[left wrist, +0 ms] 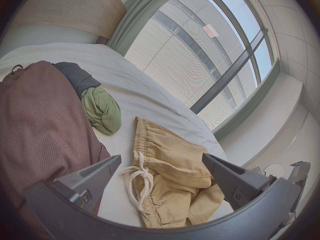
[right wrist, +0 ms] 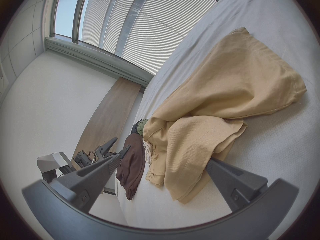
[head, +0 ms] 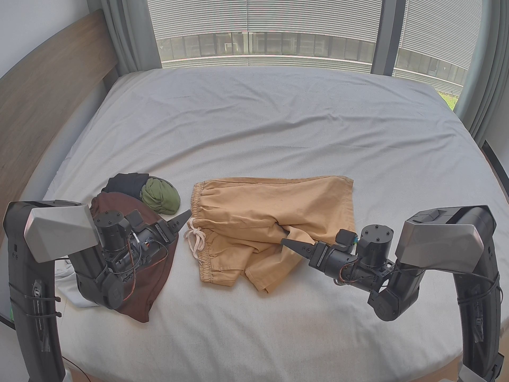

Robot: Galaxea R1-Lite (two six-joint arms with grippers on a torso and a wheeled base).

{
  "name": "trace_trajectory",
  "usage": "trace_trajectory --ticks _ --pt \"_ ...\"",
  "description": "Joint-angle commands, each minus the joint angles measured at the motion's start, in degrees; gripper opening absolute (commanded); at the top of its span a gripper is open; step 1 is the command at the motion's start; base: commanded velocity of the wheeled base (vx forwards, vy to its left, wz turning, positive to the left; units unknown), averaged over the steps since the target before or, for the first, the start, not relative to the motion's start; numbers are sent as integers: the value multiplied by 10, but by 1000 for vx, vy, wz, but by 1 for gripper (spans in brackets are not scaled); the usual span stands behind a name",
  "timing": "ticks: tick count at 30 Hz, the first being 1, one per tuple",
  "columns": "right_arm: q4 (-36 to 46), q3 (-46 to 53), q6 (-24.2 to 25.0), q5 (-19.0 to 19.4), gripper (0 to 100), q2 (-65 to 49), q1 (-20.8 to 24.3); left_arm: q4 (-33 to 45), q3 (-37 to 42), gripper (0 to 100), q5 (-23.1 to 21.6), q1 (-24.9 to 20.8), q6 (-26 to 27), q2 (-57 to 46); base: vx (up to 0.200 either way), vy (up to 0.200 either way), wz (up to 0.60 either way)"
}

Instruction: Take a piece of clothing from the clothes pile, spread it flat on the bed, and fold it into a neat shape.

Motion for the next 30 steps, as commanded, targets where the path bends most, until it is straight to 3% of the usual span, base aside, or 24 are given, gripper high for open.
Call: trace_trajectory --ticks 1,8,9,23,30 --pt "0 1 -1 0 100 -4 0 0 0 100 0 0 0 2 0 0 0" --pt "-1 -1 -2 0 100 1 -2 0 0 100 0 0 0 1 0 0 0" --pt "-1 -1 -2 0 0 2 -2 0 0 100 0 0 0 2 0 0 0" --pt "-5 4 -3 0 0 6 -11 0 -1 100 1 -3 1 11 0 0 0" --pt "-7 80 -27 -1 0 -33 -30 0 3 100 1 -11 0 10 0 0 0"
